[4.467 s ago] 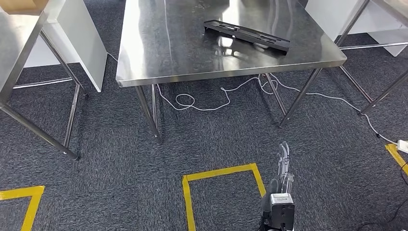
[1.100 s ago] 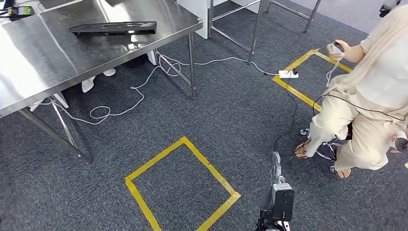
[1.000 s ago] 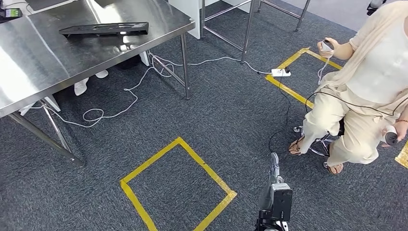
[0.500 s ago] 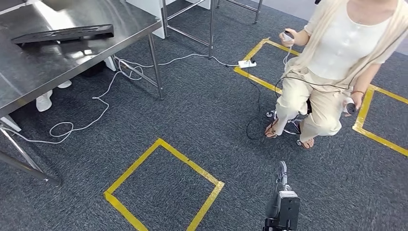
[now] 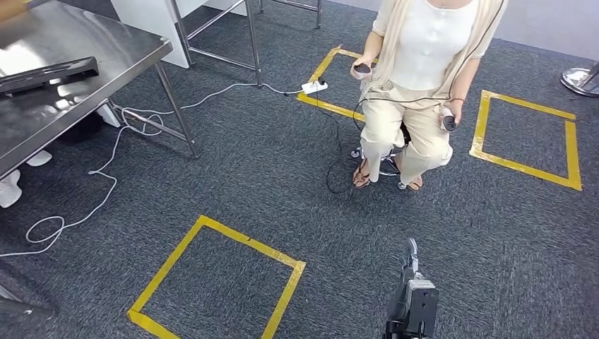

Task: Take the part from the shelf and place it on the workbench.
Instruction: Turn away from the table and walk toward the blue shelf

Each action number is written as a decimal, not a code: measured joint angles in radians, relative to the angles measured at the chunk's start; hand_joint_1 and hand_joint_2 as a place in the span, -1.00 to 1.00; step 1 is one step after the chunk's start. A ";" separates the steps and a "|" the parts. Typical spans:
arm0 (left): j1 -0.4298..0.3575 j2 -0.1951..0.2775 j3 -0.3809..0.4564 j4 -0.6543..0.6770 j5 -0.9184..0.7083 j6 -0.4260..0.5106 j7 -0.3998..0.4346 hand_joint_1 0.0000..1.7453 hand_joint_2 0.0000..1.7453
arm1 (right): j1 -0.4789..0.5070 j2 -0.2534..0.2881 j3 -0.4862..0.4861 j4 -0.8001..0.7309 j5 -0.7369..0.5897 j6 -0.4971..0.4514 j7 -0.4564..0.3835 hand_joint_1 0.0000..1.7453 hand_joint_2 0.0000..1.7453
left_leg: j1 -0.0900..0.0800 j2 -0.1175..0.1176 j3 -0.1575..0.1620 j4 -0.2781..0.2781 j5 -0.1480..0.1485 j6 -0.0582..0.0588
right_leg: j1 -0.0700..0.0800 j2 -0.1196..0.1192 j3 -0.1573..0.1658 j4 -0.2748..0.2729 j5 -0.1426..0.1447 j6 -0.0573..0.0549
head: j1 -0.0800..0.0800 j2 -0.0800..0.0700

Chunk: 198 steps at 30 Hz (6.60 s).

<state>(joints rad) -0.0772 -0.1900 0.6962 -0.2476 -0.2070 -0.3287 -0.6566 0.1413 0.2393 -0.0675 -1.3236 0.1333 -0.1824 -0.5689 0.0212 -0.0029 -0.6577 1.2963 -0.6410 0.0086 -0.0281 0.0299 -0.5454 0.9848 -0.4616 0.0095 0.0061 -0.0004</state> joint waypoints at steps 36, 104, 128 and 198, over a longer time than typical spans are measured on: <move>-0.029 -0.031 -0.049 0.019 -0.120 -0.143 0.139 -1.00 -1.00 | -0.291 0.028 0.091 0.976 -0.241 0.248 -0.041 -1.00 -1.00 | 0.026 -0.077 0.080 -0.227 0.138 -0.017 | 0.005 0.088 -0.025 0.035 -0.007 0.022 | -0.003 0.000; 0.022 -0.008 0.103 -0.301 -0.016 -0.140 -0.044 -1.00 -1.00 | 0.055 0.040 -0.228 -0.112 -0.150 0.189 -0.054 -1.00 -1.00 | 0.012 -0.005 0.077 -0.220 0.132 0.029 | 0.021 0.007 -0.115 0.159 -0.043 0.033 | 0.010 0.000; 0.024 0.000 0.078 -0.294 -0.014 -0.131 -0.044 -1.00 -1.00 | 0.078 0.044 -0.244 -0.116 -0.134 0.144 -0.044 -1.00 -1.00 | 0.008 0.018 0.106 -0.249 0.126 0.017 | 0.007 -0.027 -0.055 0.056 0.004 0.027 | 0.015 0.000; 0.010 0.027 -0.069 -0.228 0.049 -0.077 -0.044 -1.00 -1.00 | 0.098 0.046 -0.258 -0.112 -0.135 0.092 -0.053 -1.00 -1.00 | 0.006 -0.004 0.060 -0.259 0.181 0.035 | 0.016 -0.019 -0.057 0.255 -0.134 0.020 | 0.022 0.000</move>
<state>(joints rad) -0.0673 -0.1629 0.6269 -0.4751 -0.1582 -0.4059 -0.7011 0.2392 0.2850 -0.3251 -1.4355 -0.0016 -0.0905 -0.6217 0.0269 -0.0068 -0.5976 1.0376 -0.4600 0.0437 -0.0117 0.0105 -0.6021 1.2402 -0.5958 0.0294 0.0285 -0.0004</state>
